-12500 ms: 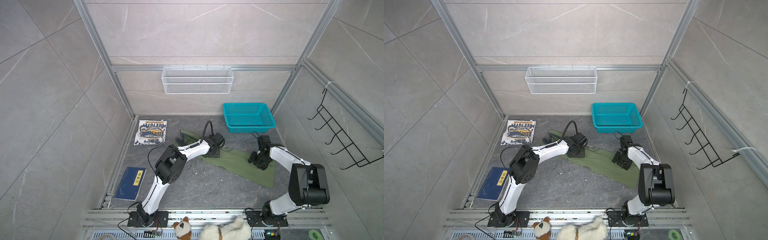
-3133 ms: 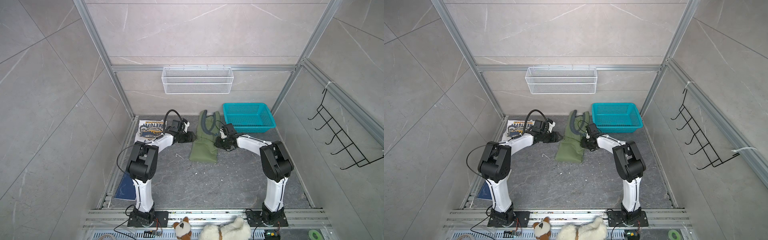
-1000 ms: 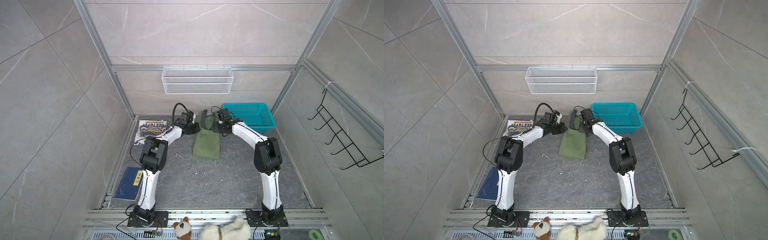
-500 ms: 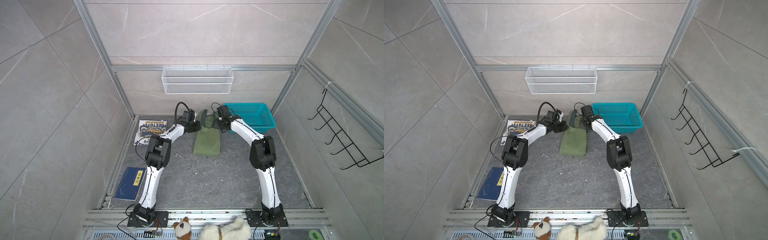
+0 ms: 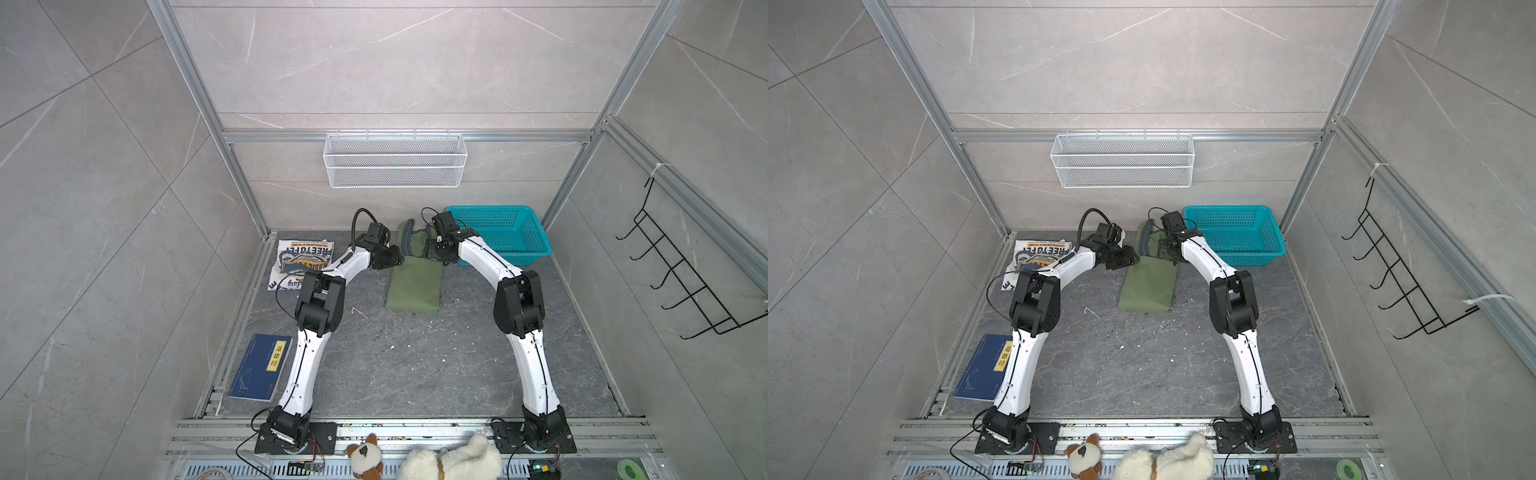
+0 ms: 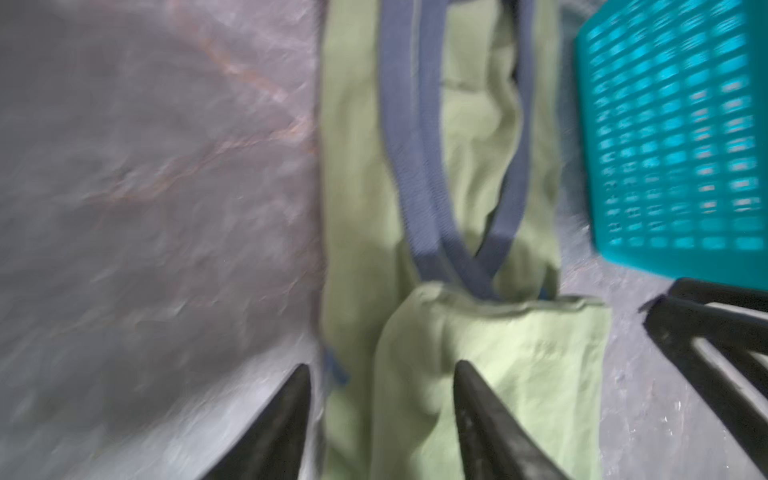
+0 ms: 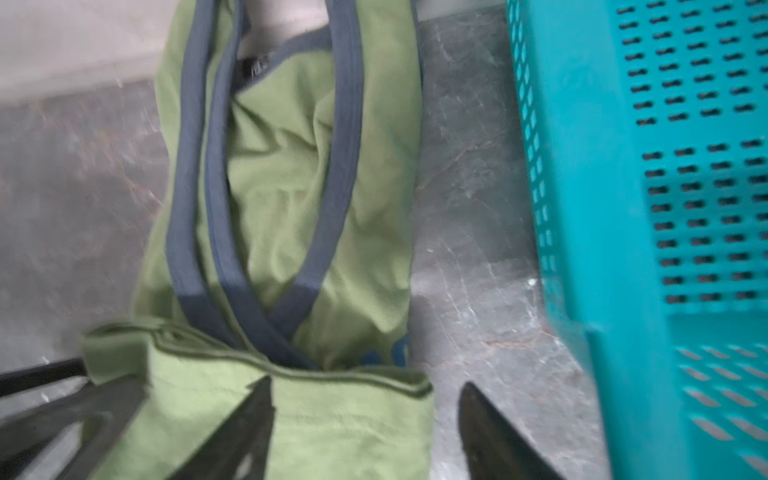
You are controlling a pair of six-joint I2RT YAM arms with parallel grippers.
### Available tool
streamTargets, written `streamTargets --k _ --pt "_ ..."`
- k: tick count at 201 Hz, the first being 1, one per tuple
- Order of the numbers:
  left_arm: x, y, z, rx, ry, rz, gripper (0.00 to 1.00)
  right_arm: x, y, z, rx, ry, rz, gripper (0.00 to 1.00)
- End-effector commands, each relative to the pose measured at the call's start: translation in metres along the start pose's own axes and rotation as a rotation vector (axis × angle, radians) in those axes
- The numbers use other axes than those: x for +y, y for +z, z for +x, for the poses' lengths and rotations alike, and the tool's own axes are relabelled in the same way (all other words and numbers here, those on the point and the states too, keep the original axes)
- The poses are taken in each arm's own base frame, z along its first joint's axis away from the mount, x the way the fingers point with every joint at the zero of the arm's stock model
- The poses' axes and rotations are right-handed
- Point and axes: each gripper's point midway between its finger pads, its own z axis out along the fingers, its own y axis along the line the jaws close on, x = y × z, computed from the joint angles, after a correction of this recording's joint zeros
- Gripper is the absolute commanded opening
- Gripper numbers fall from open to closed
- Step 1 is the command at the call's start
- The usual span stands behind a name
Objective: Fold and stack the tank tops
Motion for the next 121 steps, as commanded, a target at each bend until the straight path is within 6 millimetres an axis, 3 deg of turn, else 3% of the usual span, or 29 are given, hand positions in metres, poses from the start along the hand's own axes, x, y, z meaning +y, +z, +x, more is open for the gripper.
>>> streamTargets --k 1,25,46,88,121 --pt "-0.032 -0.092 -0.034 -0.095 0.049 -0.02 0.62 0.0 -0.054 -0.003 -0.017 -0.005 -0.042 0.78" --pt "-0.028 -0.131 -0.007 -0.093 0.028 -0.047 0.62 -0.002 -0.083 0.03 -0.001 0.023 -0.129 0.8" --pt "-0.019 -0.143 0.032 -0.077 -0.002 -0.02 0.63 -0.005 -0.099 0.072 0.028 0.087 -0.219 0.81" --pt "-0.008 -0.137 0.092 -0.014 -0.104 0.074 0.64 -0.002 -0.094 0.139 0.117 0.249 -0.376 0.8" --pt "-0.006 -0.121 0.108 -0.018 -0.193 0.158 0.64 0.005 -0.084 0.16 0.126 0.347 -0.486 0.79"
